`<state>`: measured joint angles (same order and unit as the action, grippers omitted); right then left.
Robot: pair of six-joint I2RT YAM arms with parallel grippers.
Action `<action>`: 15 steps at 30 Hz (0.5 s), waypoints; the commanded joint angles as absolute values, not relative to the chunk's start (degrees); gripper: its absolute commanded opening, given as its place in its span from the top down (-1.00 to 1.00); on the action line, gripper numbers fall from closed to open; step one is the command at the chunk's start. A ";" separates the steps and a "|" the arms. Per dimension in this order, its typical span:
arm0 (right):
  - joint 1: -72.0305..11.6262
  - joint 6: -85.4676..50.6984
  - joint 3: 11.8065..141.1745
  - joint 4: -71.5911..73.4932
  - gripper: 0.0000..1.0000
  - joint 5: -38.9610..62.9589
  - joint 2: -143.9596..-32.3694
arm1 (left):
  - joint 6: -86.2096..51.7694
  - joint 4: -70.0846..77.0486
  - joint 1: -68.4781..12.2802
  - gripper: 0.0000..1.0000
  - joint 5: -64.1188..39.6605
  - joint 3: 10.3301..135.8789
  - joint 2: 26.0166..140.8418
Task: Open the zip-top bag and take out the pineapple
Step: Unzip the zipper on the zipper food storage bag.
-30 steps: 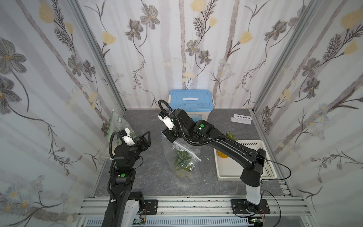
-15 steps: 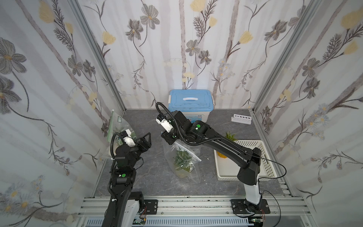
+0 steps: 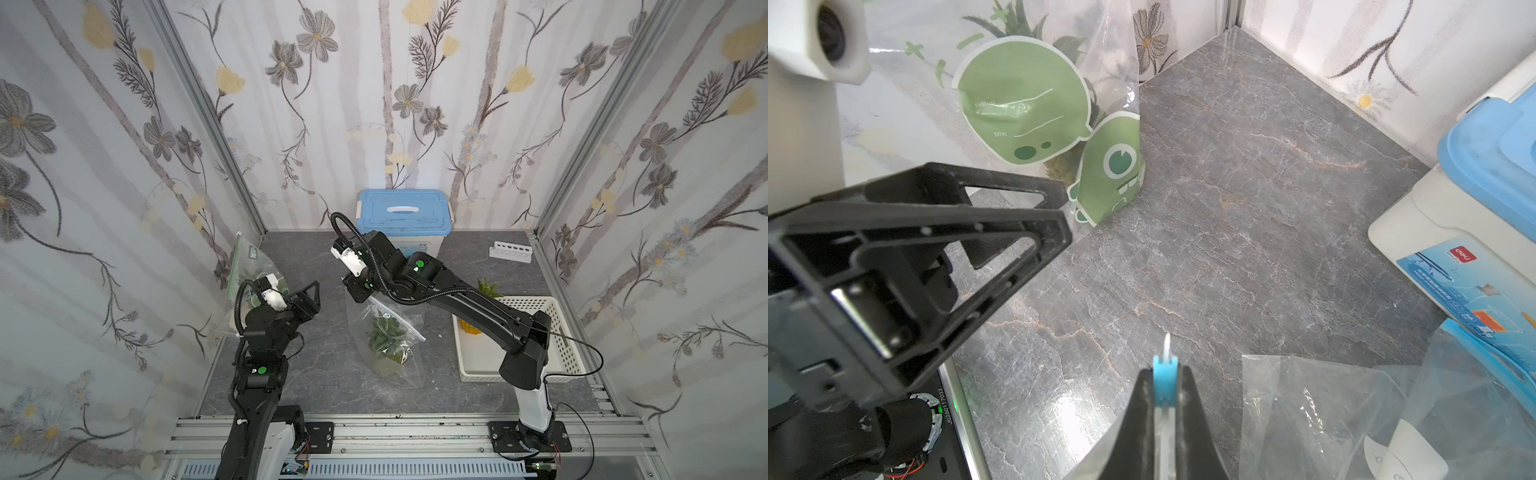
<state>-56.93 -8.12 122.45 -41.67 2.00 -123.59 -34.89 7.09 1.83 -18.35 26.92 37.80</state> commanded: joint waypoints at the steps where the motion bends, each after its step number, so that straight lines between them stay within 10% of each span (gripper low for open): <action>1: -57.04 -8.03 121.16 -40.98 0.97 3.52 -121.49 | -34.70 12.30 1.84 -0.49 -22.20 26.89 38.68; 15: -55.78 -0.80 106.55 -35.67 1.00 13.66 -111.45 | -37.80 47.56 0.94 -0.43 -43.23 19.01 45.71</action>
